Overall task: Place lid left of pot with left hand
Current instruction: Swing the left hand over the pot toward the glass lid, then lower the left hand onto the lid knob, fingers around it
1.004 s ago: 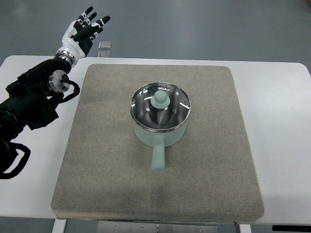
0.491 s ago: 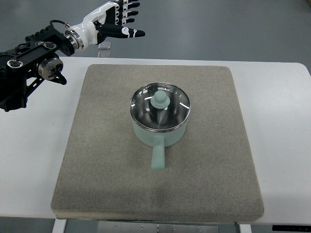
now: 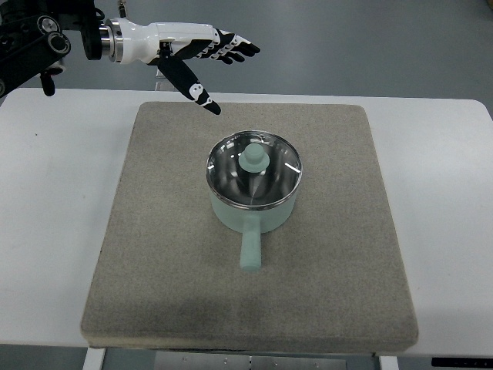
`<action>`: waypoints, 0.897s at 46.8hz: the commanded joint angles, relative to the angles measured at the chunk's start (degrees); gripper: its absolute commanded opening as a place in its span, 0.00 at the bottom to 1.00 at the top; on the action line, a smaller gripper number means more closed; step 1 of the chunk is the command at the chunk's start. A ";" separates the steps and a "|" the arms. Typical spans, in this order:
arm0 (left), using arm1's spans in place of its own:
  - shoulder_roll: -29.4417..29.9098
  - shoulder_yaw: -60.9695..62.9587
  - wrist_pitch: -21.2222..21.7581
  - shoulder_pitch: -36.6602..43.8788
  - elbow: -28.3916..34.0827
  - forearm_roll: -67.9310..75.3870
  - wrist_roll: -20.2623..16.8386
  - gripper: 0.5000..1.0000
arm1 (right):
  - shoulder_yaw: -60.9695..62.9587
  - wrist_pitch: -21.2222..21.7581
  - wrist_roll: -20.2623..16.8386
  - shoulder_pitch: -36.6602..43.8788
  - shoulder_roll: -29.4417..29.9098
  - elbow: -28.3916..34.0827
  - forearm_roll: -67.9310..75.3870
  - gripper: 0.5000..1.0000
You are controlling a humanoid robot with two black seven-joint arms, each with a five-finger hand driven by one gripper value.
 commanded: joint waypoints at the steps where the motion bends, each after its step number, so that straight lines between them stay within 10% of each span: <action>1: -0.05 0.03 -0.20 0.23 -1.71 3.82 -0.37 0.99 | 0.00 0.00 0.00 0.00 0.00 0.00 0.00 0.84; 42: -1.02 1.26 -0.66 -5.22 -14.11 29.93 -7.22 0.99 | 0.00 0.00 0.00 0.00 0.00 0.00 0.00 0.84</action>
